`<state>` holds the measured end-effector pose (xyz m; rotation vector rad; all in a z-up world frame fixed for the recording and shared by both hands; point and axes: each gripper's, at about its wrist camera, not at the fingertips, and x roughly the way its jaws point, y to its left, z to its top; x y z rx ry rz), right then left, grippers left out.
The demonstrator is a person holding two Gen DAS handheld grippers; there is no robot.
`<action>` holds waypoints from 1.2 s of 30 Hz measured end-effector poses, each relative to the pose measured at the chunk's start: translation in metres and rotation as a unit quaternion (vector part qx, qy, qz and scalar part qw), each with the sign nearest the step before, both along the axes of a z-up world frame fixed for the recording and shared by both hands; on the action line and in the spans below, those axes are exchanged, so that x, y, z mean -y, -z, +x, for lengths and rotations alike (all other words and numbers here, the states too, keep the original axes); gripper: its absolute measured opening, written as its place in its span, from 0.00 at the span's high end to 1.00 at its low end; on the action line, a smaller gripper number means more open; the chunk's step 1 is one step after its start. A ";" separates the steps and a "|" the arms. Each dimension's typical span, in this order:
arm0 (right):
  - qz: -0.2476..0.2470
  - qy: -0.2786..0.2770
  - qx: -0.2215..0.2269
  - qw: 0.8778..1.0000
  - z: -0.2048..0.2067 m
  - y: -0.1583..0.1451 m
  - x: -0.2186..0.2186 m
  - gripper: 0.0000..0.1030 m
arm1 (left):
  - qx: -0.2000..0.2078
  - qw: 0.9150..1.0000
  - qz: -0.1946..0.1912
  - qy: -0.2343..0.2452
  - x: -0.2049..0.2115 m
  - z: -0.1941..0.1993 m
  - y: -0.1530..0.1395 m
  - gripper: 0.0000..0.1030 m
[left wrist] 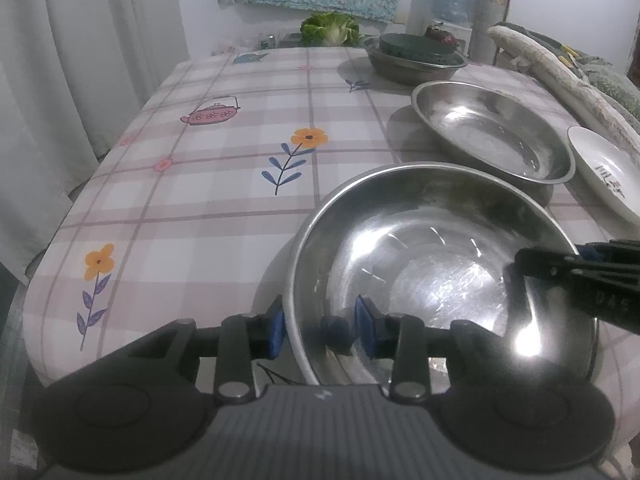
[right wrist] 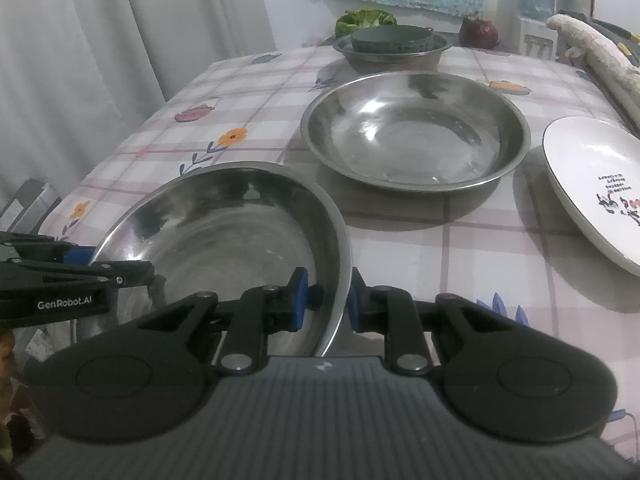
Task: Organize plates and bowls
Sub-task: 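Hold the steel plate with both grippers above the other steel plate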
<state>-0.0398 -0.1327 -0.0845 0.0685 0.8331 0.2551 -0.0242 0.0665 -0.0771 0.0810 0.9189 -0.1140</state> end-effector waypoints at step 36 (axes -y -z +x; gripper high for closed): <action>0.008 0.001 0.007 1.000 0.000 0.002 0.003 0.80 | -0.010 1.000 0.011 -0.002 0.006 -0.006 -0.001 0.54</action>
